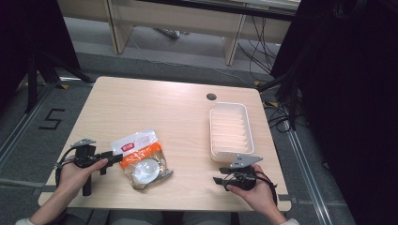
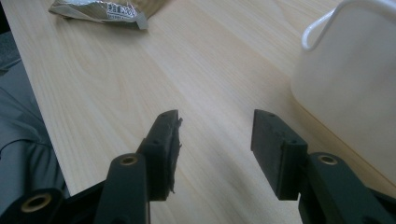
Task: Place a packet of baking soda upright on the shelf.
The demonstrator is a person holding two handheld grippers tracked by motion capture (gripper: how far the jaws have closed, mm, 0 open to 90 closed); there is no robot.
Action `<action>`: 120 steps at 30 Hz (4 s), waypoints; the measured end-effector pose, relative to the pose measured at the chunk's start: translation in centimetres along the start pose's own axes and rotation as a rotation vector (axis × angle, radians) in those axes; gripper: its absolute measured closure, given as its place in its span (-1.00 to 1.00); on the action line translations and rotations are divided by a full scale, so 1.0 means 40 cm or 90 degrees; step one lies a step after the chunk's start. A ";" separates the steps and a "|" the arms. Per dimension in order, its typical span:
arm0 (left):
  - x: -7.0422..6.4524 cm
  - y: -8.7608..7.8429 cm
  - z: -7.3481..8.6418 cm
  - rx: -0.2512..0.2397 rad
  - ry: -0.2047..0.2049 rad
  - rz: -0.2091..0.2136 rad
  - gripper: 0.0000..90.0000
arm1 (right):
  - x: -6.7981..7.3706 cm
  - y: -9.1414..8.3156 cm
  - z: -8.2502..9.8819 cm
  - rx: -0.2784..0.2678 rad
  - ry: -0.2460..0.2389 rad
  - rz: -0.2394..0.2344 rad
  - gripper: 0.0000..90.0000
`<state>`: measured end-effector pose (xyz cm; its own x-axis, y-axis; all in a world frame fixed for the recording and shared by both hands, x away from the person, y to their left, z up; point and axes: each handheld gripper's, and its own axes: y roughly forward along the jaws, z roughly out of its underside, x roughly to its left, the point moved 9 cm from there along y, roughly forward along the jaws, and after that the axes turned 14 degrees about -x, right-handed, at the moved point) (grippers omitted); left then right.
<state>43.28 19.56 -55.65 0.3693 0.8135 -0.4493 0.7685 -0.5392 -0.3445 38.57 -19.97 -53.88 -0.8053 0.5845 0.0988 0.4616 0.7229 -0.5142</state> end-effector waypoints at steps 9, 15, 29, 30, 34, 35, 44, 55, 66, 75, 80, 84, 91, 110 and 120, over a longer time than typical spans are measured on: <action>-0.003 0.002 0.004 0.008 -0.006 0.011 0.01 | -0.002 0.004 -0.001 -0.003 -0.008 -0.004 0.16; -0.002 0.006 0.002 0.005 -0.016 0.011 0.03 | -0.003 0.008 -0.001 -0.005 -0.007 -0.001 0.16; -0.022 0.048 0.000 0.019 -0.024 0.032 0.12 | 0.006 0.009 0.001 -0.001 0.000 -0.006 0.16; -0.021 0.050 -0.001 0.019 -0.024 0.030 0.12 | 0.003 0.011 0.000 -0.004 -0.009 -0.008 0.16; -0.024 0.056 -0.006 0.015 -0.034 0.040 0.19 | 0.005 0.010 0.001 -0.001 0.000 -0.005 0.16; -0.024 0.056 -0.006 0.015 -0.034 0.040 0.22 | 0.005 0.010 0.001 -0.001 0.000 -0.005 0.16; -0.038 0.057 -0.005 0.018 -0.037 0.063 0.35 | 0.003 0.008 0.002 0.007 -0.010 -0.011 0.16; -0.037 0.065 0.006 0.032 -0.016 0.051 0.31 | 0.001 0.011 0.003 0.003 -0.011 -0.008 0.16; -0.044 0.061 0.003 0.037 0.013 0.067 0.81 | 0.004 0.013 0.005 0.008 -0.011 -0.010 0.16; -0.084 0.037 -0.031 -0.004 0.016 0.113 0.98 | 0.003 0.013 0.004 0.005 -0.012 -0.007 0.16; -0.112 0.016 -0.045 -0.018 0.016 0.143 0.98 | 0.000 0.013 0.004 0.006 -0.017 -0.009 0.17; -0.138 0.000 -0.052 -0.032 0.029 0.166 0.98 | 0.000 0.013 0.003 0.009 -0.031 -0.003 0.19; -0.183 -0.028 -0.061 -0.050 0.058 0.209 0.98 | 0.005 0.006 -0.022 0.016 -0.094 0.000 0.23; -0.314 -0.067 -0.063 -0.064 0.148 0.313 0.98 | 0.012 0.003 -0.237 0.041 -0.214 -0.032 0.11; -0.353 -0.066 -0.056 -0.057 0.167 0.332 0.98 | 0.060 0.079 -0.346 0.075 -0.311 -0.111 0.02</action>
<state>37.19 9.97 -46.55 0.8182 0.4792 -0.3176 0.4881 -0.8709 -0.0567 43.24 -11.17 -43.49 -0.9588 0.1989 -0.2030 0.2831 0.7311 -0.6207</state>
